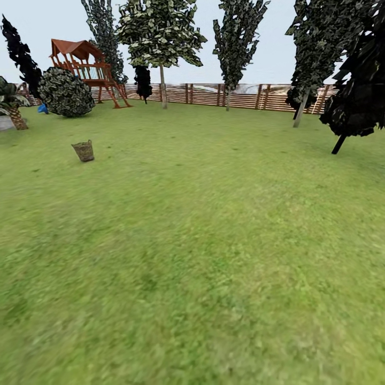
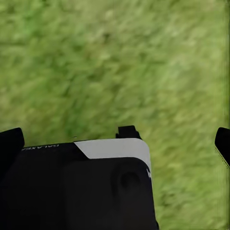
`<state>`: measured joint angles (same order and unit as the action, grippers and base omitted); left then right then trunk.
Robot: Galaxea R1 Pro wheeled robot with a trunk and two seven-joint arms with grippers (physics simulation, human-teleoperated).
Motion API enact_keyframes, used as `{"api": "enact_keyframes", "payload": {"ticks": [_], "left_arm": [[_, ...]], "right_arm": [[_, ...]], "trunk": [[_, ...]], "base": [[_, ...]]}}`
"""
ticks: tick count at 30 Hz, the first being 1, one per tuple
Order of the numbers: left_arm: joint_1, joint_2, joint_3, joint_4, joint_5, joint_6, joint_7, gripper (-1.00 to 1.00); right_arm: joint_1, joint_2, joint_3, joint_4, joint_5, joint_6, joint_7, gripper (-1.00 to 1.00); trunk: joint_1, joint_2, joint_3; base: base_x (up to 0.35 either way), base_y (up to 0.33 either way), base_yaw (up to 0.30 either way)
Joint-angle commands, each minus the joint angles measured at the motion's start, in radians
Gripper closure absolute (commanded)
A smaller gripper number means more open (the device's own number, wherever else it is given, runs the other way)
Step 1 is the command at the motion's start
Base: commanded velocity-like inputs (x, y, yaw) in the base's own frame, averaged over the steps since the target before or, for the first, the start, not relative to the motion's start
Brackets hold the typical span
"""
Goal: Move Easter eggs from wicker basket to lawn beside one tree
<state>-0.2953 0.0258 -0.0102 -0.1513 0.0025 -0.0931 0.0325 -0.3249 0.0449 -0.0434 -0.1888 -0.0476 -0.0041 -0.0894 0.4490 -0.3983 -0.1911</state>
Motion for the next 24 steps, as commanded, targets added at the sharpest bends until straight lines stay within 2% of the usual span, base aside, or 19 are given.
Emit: {"api": "enact_keyframes", "payload": {"ticks": [1,24], "left_arm": [[-0.001,0.0,-0.002,0.001,0.0,-0.004,0.003,-1.0],[-0.001,0.0,-0.001,0.001,-0.001,-0.004,0.003,-1.0]], "right_arm": [[0.0,0.001,-0.004,-0.001,-0.005,0.0,-0.001,-1.0],[0.0,0.003,-0.003,-0.001,-0.006,0.006,-0.003,-1.0]], "trunk": [[0.001,-0.002,-0.002],[0.001,-0.002,-0.002]], "base": [[0.31,-0.092,0.0],[0.31,-0.088,0.001]]}}
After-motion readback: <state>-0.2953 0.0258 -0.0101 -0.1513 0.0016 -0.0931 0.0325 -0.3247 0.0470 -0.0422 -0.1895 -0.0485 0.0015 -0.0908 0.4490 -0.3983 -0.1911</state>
